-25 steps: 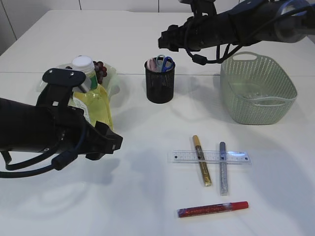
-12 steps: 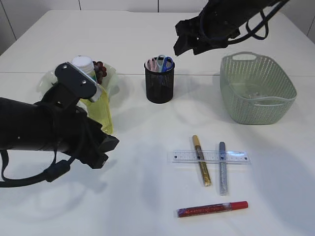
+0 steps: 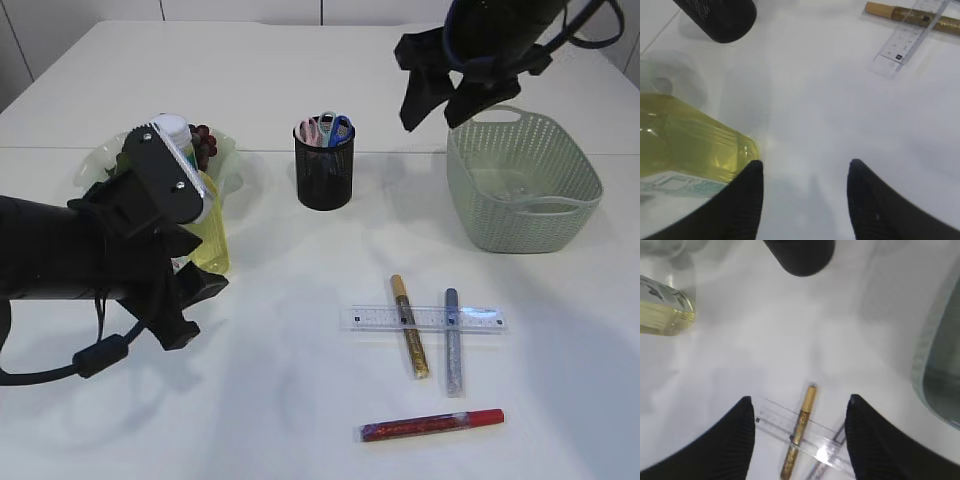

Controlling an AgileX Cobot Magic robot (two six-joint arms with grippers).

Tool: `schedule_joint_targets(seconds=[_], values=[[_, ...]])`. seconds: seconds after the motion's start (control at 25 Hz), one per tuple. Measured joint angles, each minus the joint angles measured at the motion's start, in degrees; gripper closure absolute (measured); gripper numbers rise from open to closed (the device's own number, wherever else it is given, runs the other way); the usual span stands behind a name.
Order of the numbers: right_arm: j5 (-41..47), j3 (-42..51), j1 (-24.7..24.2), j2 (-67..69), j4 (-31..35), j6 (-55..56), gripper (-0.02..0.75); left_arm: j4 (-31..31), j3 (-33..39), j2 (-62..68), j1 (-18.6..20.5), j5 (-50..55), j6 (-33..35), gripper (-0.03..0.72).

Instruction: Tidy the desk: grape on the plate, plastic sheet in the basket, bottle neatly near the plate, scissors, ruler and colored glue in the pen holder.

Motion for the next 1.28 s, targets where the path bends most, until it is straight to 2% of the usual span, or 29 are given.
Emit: schedule_joint_targets(seconds=[0.16,0.32,0.6,0.92,1.28], values=[[4.14,0.00,0.00,-2.68,-4.73,1.69,0.281,0.00,0.00,0.00,0.00,2.49,4.55,0.292],[5.13,0.75,0.00,-5.31,-6.75,2.02,0.281,-0.11,0.00,0.00,0.00,6.48,11.04,0.293],[5.49,8.25,0.00,-10.58,-7.49,2.10,0.281,-0.44,0.00,0.00,0.00,14.15,17.51,0.328],[5.57,17.57,0.00,-15.22,-7.49,2.10,0.281,-0.78,0.00,0.00,0.00,16.44,23.33,0.374],[5.57,19.31,0.00,-17.29,-7.37,2.10,0.281,-0.88,0.00,4.11,0.00,21.14,33.62,0.421]])
